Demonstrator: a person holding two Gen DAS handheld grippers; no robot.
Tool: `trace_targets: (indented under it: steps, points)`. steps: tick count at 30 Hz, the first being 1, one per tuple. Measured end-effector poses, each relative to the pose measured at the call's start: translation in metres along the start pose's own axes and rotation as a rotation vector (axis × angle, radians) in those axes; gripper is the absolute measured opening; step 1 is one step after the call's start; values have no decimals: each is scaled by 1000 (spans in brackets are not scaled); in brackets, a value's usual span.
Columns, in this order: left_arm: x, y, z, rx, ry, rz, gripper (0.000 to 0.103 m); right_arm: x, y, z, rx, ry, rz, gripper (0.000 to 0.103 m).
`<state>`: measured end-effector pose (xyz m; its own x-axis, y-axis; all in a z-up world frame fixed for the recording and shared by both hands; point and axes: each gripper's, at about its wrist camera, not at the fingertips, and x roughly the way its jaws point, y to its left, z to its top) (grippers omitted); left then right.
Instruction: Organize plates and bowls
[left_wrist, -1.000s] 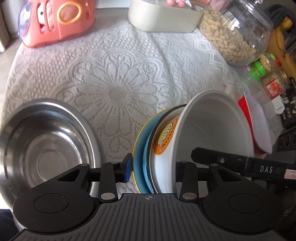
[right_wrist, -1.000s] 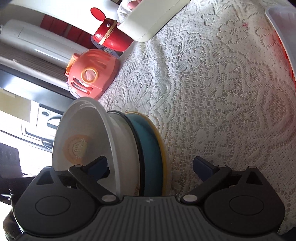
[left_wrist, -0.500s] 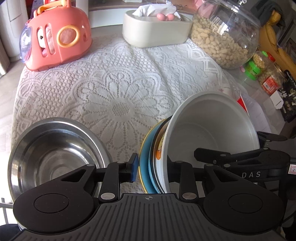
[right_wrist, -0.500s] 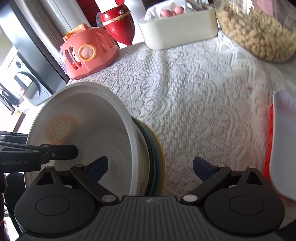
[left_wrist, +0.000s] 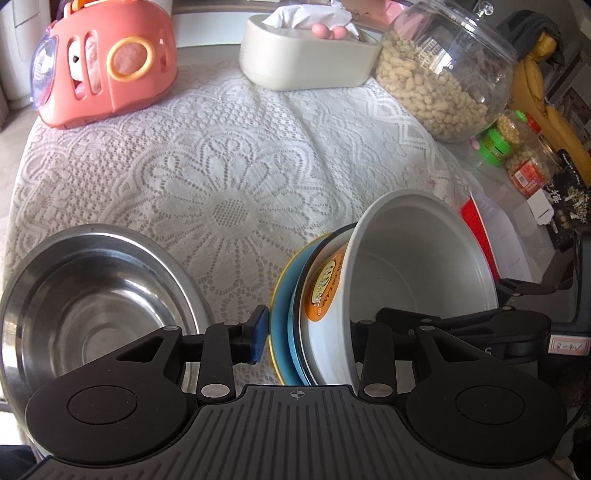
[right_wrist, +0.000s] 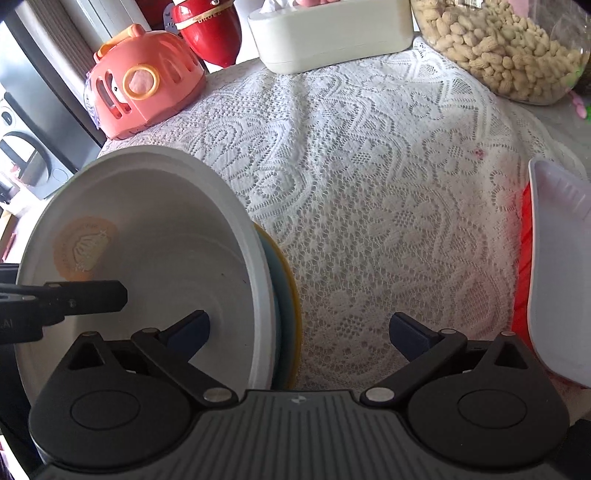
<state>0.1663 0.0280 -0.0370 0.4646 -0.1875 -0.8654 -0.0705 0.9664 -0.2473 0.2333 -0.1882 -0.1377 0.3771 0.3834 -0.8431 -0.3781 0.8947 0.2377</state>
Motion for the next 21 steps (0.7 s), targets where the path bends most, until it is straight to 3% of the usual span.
trace_targets:
  steps: [4, 8, 15, 17, 19, 21]
  points:
    - [0, 0, 0, 1, -3, -13, 42, -3, 2, -5, 7, -25, -10, 103]
    - [0, 2, 0, 1, -5, -20, 43, 0, -8, -5, 144, 17, 15, 103]
    - [-1, 5, -3, -20, -12, -29, 43, 6, -16, -9, 174, 97, 178, 103]
    - [-1, 9, -6, -47, -8, -46, 42, 8, -18, -8, 175, 132, 229, 96]
    - [1, 15, -11, -88, 12, -70, 42, 5, -17, -6, 148, 103, 230, 86]
    - [3, 21, -15, -129, 15, -83, 43, -3, -8, -6, 75, 16, 164, 84]
